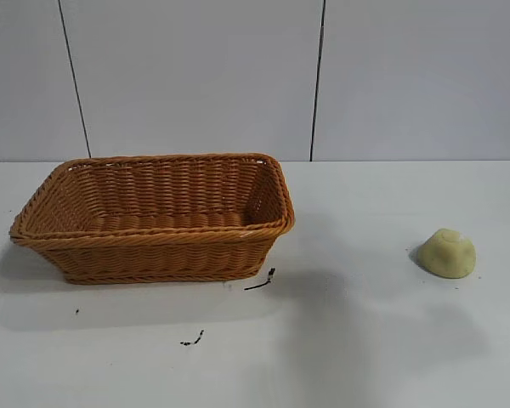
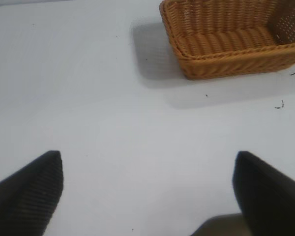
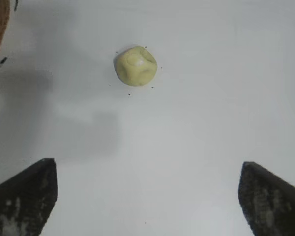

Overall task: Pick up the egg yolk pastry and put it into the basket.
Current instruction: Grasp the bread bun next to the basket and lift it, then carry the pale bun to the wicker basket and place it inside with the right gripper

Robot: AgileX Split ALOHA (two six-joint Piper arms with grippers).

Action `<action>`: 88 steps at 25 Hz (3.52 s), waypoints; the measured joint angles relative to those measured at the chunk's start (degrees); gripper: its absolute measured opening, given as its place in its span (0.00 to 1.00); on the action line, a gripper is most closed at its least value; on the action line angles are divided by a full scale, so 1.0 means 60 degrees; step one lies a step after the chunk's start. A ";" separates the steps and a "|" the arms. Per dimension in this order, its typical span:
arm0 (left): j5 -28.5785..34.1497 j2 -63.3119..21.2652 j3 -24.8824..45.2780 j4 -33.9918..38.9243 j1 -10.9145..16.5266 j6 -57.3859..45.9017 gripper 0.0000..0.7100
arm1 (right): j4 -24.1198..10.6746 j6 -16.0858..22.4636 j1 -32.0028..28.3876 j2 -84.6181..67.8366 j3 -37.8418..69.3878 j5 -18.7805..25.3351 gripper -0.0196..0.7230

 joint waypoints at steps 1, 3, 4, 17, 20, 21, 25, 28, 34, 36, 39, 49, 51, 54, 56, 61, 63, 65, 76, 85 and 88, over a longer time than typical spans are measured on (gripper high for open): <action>0.0000 0.0000 0.0000 0.0000 0.0000 0.0000 0.98 | 0.0063 0.0000 0.0000 0.0455 -0.0267 -0.0008 0.96; 0.0000 0.0000 0.0000 0.0000 0.0000 0.0000 0.98 | 0.0265 0.0000 0.0000 0.1158 -0.0809 -0.0007 0.96; 0.0000 0.0000 0.0000 0.0000 0.0000 0.0000 0.98 | 0.0330 -0.0015 0.0000 0.1467 -0.1008 -0.0017 0.96; 0.0000 0.0000 0.0000 0.0000 0.0000 0.0000 0.98 | 0.0361 -0.0057 0.0670 0.2894 -0.1318 -0.0943 0.96; 0.0000 0.0000 0.0000 0.0000 0.0000 0.0000 0.98 | -0.0019 0.0250 0.0670 0.3257 -0.1339 -0.1460 0.96; 0.0000 0.0000 0.0000 0.0000 0.0000 0.0000 0.98 | -0.0085 0.0375 0.0670 0.3391 -0.1377 -0.1617 0.96; 0.0000 0.0000 0.0000 0.0000 0.0000 0.0000 0.98 | -0.0245 0.0514 0.0590 0.4073 -0.1412 -0.2105 0.96; 0.0000 0.0000 0.0000 0.0000 0.0000 0.0000 0.98 | -0.0243 0.0514 0.0590 0.4626 -0.1412 -0.2396 0.96; 0.0000 0.0000 0.0000 0.0000 0.0000 0.0000 0.98 | -0.0243 0.0514 0.0590 0.5464 -0.1412 -0.2835 0.96; 0.0000 0.0000 0.0000 0.0000 0.0000 0.0000 0.98 | -0.0243 0.0514 0.0590 0.5545 -0.1412 -0.2857 0.96; 0.0000 0.0000 0.0000 0.0000 0.0000 0.0000 0.98 | -0.0243 0.0514 0.0590 0.5557 -0.1412 -0.2916 0.96; 0.0000 0.0000 0.0000 0.0000 0.0000 0.0000 0.98 | -0.0262 0.0514 0.0590 0.5721 -0.1412 -0.2832 0.53; 0.0000 0.0000 0.0000 0.0000 0.0000 0.0000 0.98 | -0.0270 0.0514 0.0590 0.5721 -0.1432 -0.2811 0.38; 0.0000 0.0000 0.0000 0.0000 0.0000 0.0000 0.98 | -0.0281 0.0514 0.0590 0.5691 -0.1442 -0.2776 0.27; 0.0000 0.0000 0.0000 0.0000 0.0000 0.0000 0.98 | -0.0320 0.0506 0.0590 0.5584 -0.1442 -0.2696 0.25; 0.0000 0.0000 0.0000 0.0000 0.0000 0.0000 0.98 | -0.0359 0.0353 0.0590 0.4897 -0.1829 -0.1829 0.24; 0.0000 0.0000 0.0000 0.0000 0.0000 0.0000 0.98 | -0.0347 0.0323 0.0590 0.4458 -0.2323 -0.1258 0.24; 0.0000 0.0000 0.0000 0.0000 0.0000 0.0000 0.98 | -0.0341 0.0312 0.0590 0.4156 -0.2927 -0.0620 0.24; 0.0000 0.0000 0.0000 0.0000 0.0000 0.0000 0.98 | -0.0025 0.0312 0.0651 0.4034 -0.5879 0.1331 0.24; 0.0000 0.0000 0.0000 0.0000 0.0000 0.0000 0.98 | 0.0012 0.0250 0.2792 0.5073 -0.8044 0.1988 0.24; 0.0000 0.0000 0.0000 0.0000 0.0000 0.0000 0.98 | 0.0011 0.0250 0.3755 0.5620 -0.8744 0.2001 0.24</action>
